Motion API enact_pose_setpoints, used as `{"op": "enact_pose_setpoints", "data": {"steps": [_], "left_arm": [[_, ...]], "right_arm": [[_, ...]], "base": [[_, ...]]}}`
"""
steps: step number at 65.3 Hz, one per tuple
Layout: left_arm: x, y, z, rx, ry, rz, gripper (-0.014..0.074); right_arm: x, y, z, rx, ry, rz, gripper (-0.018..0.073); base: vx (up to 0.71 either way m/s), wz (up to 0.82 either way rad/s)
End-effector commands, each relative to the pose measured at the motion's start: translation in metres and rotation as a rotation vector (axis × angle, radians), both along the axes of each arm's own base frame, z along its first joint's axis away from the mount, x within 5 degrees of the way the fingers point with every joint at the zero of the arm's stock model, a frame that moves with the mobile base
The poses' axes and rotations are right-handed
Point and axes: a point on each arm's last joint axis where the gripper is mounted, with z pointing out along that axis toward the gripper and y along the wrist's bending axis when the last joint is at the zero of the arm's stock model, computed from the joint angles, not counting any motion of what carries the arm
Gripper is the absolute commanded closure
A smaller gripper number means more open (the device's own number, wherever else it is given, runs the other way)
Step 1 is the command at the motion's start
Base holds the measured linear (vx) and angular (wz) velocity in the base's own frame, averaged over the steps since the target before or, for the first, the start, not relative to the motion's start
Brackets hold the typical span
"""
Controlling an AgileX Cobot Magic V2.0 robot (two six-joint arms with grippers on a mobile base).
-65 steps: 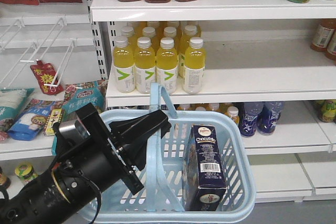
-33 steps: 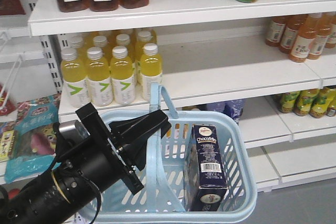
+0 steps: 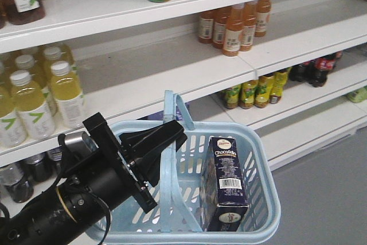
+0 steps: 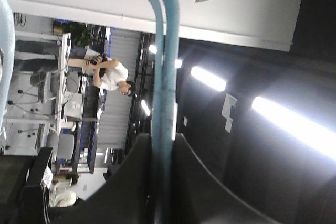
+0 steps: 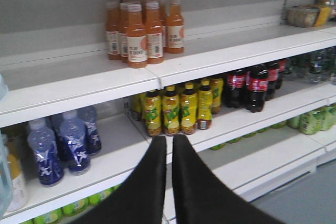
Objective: Left arm holds basket, right arm returns cookies
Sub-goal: 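Turn and drive away from the shelves carrying the basket in the left gripper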
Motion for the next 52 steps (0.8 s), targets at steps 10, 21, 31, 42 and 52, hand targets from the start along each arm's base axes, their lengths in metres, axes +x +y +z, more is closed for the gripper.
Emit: {"op": "enact_pose_setpoints", "data": {"steps": [10, 21, 31, 42, 52], "left_arm": [[-0.0089, 0.0071, 0.0398, -0.265, -0.217, -0.017, 0.0596], [-0.0089, 0.0071, 0.0398, -0.265, -0.217, -0.017, 0.0596], [-0.0089, 0.0071, 0.0398, -0.265, -0.217, -0.017, 0.0596], [-0.0089, 0.0071, 0.0398, -0.265, -0.217, -0.017, 0.0596], [-0.0089, 0.0071, 0.0398, -0.265, -0.217, -0.017, 0.0596]], "right_arm": [[0.0002, -0.0008, 0.0012, -0.015, -0.065, -0.008, 0.0566], [0.0002, -0.0008, 0.0012, -0.015, -0.065, -0.008, 0.0566], [0.0002, -0.0008, 0.0012, -0.015, -0.065, -0.008, 0.0566], [0.0002, -0.0008, 0.0012, -0.015, -0.065, -0.008, 0.0566], [0.0002, -0.0008, 0.0012, -0.015, -0.065, -0.008, 0.0566]], "base": [[0.04, -0.61], [0.04, -0.62], [0.05, -0.64], [0.05, -0.67], [0.05, -0.68]]}}
